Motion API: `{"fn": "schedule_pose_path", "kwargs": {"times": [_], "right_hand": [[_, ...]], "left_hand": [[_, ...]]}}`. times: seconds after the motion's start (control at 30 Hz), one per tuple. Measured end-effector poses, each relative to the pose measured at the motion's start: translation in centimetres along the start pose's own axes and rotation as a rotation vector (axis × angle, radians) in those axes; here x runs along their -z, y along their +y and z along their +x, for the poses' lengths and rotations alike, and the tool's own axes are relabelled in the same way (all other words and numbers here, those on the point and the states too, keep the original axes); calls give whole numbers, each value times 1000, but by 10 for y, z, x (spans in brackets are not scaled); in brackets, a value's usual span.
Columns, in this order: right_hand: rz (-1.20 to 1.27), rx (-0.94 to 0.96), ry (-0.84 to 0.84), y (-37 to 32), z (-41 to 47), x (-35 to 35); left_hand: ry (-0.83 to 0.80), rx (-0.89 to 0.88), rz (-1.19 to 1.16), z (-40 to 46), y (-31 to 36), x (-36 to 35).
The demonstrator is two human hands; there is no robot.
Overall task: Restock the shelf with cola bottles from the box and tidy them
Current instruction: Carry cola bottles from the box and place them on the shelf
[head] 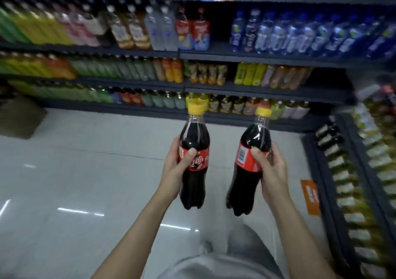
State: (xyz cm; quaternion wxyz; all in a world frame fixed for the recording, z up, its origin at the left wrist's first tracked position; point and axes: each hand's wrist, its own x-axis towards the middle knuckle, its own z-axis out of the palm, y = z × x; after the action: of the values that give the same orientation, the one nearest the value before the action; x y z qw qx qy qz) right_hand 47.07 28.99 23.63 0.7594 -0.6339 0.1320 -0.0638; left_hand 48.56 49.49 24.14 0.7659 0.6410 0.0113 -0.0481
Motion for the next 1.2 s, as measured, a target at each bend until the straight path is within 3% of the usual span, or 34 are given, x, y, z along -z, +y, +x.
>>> {"fn": "schedule_pose_path", "kwargs": {"times": [0.23, 0.57, 0.97, 1.2], "right_hand": [[-208, 117, -277, -1, 88, -156], [-303, 338, -387, -22, 292, -367], [-211, 770, -172, -99, 470, -623], [-183, 679, 34, -93, 564, -750]], "left_hand": [[373, -144, 50, 90, 47, 129], [561, -417, 259, 313, 128, 282], [405, -733, 405, 603, 251, 445], [262, -684, 319, 754, 283, 510]]}}
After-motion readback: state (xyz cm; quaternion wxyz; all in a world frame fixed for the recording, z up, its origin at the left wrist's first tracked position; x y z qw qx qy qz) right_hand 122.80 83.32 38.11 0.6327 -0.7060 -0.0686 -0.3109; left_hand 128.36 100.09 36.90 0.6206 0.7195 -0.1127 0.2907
